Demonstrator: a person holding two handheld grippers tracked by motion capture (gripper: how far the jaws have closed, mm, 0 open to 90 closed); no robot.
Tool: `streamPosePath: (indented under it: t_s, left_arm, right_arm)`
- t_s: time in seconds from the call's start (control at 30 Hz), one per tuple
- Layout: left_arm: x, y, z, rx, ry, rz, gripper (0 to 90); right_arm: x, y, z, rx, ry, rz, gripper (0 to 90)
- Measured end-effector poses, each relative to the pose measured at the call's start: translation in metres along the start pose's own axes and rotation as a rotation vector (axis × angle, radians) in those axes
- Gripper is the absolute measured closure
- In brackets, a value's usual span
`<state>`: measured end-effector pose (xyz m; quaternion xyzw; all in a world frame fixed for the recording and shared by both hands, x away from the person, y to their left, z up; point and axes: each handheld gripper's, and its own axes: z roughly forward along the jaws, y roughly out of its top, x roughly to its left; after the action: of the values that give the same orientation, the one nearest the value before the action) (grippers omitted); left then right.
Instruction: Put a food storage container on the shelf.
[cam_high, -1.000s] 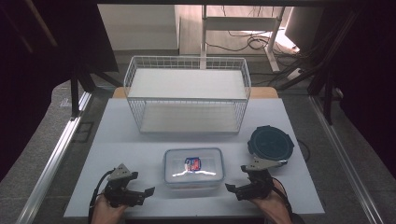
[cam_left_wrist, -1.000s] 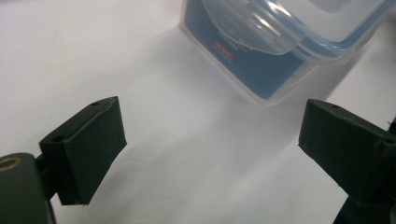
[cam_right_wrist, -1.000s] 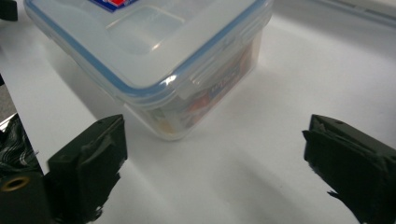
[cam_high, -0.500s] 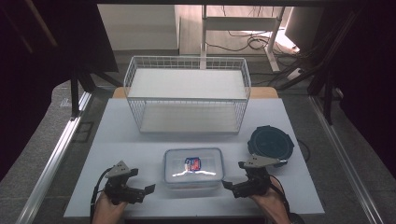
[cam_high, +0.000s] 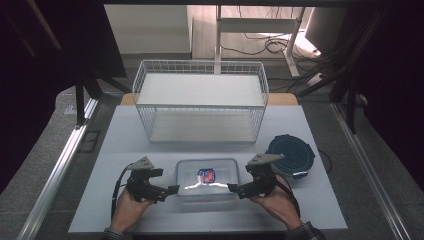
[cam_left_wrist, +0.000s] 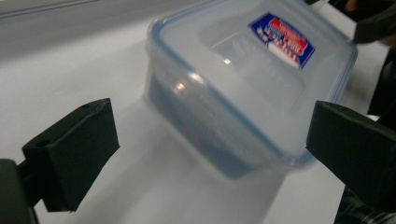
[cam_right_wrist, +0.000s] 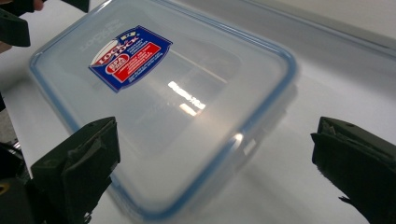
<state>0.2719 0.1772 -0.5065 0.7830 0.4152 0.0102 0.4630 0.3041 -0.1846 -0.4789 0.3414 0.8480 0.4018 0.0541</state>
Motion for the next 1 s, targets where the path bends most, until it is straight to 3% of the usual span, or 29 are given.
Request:
streamPosePath:
  t_s: [0.13, 0.2, 0.23, 0.27, 0.33, 0.43, 0.57, 0.7, 0.77, 0.83, 1.0]
  left_arm:
    - [0.005, 0.007, 0.019, 0.049, -0.032, -0.015, 0.0]
    - [0.011, 0.007, 0.026, 0.053, -0.091, -0.060, 0.0]
    - [0.011, 0.007, 0.026, 0.053, -0.091, -0.060, 0.0]
    - [0.015, 0.004, 0.031, 0.064, -0.160, -0.097, 0.0]
    - [0.014, 0.000, 0.036, 0.086, -0.215, -0.120, 0.0]
    - [0.010, -0.002, 0.032, 0.098, -0.214, -0.131, 0.7]
    - [0.010, -0.008, 0.017, 0.071, -0.228, -0.157, 20.0]
    - [0.010, -0.015, 0.005, 0.016, -0.254, -0.190, 37.0]
    - [0.008, -0.018, -0.001, -0.002, -0.264, -0.184, 44.4]
    - [0.005, -0.019, -0.003, -0.014, -0.261, -0.183, 48.6]
    - [-0.003, -0.018, -0.005, -0.046, -0.217, -0.165, 51.0]
  right_arm:
    - [-0.005, 0.006, 0.015, 0.050, 0.031, 0.032, 0.0]
    - [-0.011, 0.007, 0.019, 0.056, 0.068, 0.083, 0.0]
    - [-0.011, 0.007, 0.019, 0.056, 0.068, 0.083, 0.0]
    - [-0.016, 0.005, 0.024, 0.077, 0.129, 0.131, 0.0]
    - [-0.018, 0.003, 0.029, 0.094, 0.189, 0.165, 0.0]
    - [-0.018, 0.001, 0.030, 0.113, 0.220, 0.204, 1.9]
    - [-0.018, -0.001, 0.016, 0.119, 0.208, 0.218, 16.5]
    - [-0.014, -0.005, 0.003, 0.125, 0.224, 0.196, 28.4]
    - [-0.014, -0.010, -0.006, 0.087, 0.229, 0.220, 38.4]
    - [-0.014, -0.013, -0.013, 0.066, 0.241, 0.238, 45.7]
    - [-0.011, -0.019, -0.021, 0.030, 0.232, 0.259, 51.9]
